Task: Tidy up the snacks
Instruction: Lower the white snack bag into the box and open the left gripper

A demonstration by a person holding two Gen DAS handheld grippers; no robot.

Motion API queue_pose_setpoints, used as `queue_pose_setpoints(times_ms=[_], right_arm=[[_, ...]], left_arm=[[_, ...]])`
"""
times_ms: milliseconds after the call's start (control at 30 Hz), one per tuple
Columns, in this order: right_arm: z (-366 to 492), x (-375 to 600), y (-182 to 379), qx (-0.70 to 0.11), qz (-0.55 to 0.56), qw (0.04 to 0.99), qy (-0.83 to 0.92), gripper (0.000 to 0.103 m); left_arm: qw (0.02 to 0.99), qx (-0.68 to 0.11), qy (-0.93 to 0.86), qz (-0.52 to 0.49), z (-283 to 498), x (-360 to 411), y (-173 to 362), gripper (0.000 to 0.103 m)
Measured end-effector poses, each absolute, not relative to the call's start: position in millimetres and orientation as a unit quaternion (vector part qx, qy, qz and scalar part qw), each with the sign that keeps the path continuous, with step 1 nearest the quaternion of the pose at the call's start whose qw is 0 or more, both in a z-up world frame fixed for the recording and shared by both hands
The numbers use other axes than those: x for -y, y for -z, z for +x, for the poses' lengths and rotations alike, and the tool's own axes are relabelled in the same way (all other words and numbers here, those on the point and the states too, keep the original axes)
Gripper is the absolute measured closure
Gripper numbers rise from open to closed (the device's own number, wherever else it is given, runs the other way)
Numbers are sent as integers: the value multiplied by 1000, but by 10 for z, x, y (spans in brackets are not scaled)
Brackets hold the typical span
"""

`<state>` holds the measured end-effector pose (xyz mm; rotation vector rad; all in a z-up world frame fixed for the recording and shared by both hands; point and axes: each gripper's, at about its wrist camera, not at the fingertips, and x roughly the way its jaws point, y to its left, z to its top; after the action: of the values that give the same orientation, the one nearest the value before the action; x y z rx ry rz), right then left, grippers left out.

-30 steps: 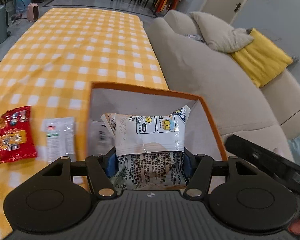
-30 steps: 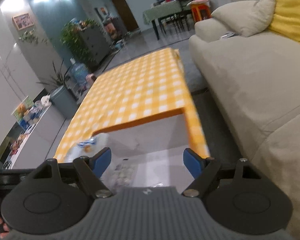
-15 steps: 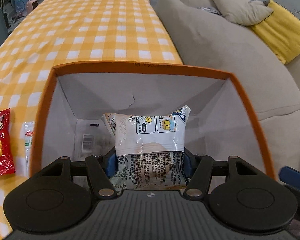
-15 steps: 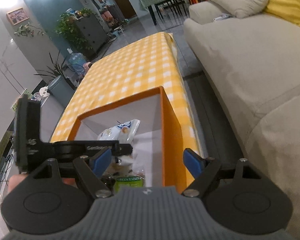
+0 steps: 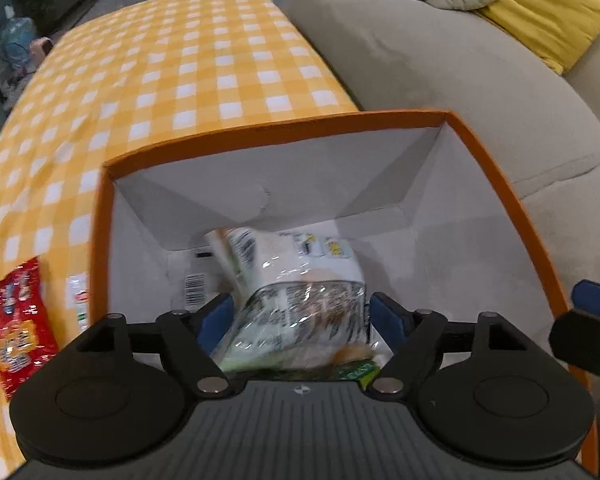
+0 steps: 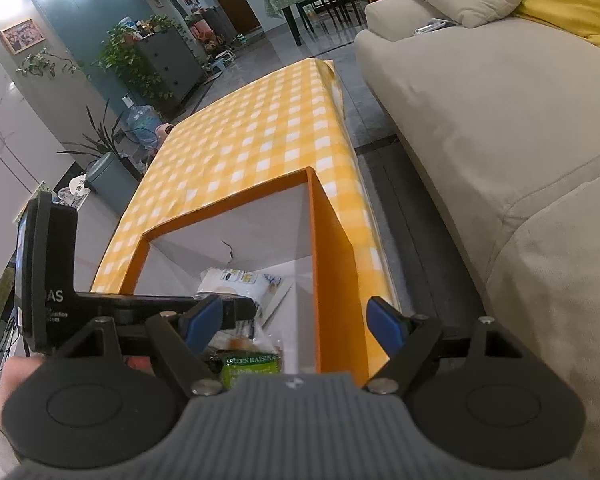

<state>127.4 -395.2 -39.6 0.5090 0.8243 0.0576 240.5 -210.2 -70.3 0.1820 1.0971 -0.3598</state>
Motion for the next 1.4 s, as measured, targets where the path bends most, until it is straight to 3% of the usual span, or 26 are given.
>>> queue_pose_setpoints(times_ms=[267,333,400,467,567,867,1133,1200,1333,1400], right_arm=[[1262,3985,379,-394,246,885,-15,26],[1258,3975,382,-396,244,885,-13,26],[1263,3971,381,-395,244,885,-10,27],[1256,3980,365,-386,246,889,1,28],[1225,4021,315,-363,255,896,15,30],[1206,4073,303,-356,264,896,16,30],[1269,4018,309,-362,259,895,10,30],[1269,4021,307,-362,258,896,9,30],[1256,4016,278,-360,253,898,5,30],[1244,4005,259,-356,251,900,6,30]], left_arm=[[837,-498,215,75,2275,2068,288,16],[846,-488,206,58,2374,2094,257,30],[847,-498,183,37,2501,2108,309,71],[830,-521,197,27,2627,2137,434,94],[798,-572,189,1,2755,2122,672,101],[781,-596,164,-93,2805,1963,1045,99],[790,-585,169,-77,2790,2002,1007,98],[796,-575,175,-72,2757,2001,948,84],[812,-558,166,-50,2636,1936,786,71],[816,-555,154,-47,2581,1878,697,54]])
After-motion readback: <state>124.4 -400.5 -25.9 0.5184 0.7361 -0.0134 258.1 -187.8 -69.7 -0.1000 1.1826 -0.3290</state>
